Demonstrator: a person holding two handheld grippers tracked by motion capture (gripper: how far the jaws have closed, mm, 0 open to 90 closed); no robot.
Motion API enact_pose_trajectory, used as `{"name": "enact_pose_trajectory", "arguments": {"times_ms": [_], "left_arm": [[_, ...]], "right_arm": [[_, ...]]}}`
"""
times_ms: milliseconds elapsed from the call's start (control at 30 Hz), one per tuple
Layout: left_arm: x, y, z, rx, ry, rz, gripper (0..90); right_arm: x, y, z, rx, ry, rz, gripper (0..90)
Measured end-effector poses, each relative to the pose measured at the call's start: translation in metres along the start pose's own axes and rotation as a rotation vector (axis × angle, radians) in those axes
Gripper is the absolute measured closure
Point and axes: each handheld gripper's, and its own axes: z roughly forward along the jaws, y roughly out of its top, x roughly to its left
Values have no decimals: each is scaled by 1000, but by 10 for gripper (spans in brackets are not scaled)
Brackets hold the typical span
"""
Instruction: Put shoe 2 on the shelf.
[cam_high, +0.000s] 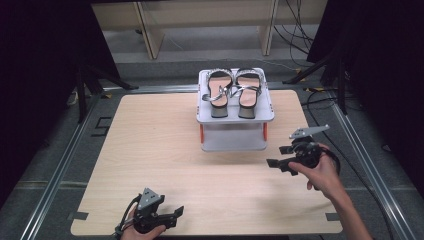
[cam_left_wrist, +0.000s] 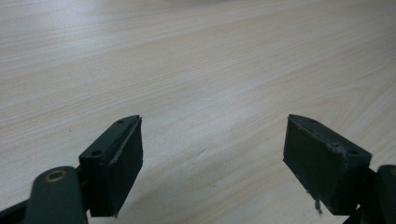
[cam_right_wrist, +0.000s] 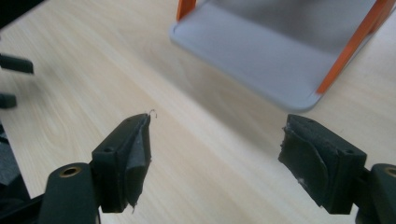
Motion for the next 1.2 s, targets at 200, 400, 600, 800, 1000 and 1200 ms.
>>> {"name": "enact_pose_trajectory", "arguments": {"times_ms": [200,400,600,800,1000,1200], "left_arm": [[0,0,0,-1,-2,2,194],[0,0,0,5,-4,2,194],[1,0,-1,13,-8,14,192],[0,-1,0,13,-3,15,189],[0,0,-1,4,-8,21,188],[-1,0,-1,15,-2,19,186]], "right_arm": [[9,-26,19,17,2,-30,282],[17,-47,41,65,7,-18,278],[31,-61,49,89,12,-46,260],[42,-77,49,123,16,-87,260],[42,-86,46,120,11,-97,249],[43,-88,46,110,-6,-111,249]]}}
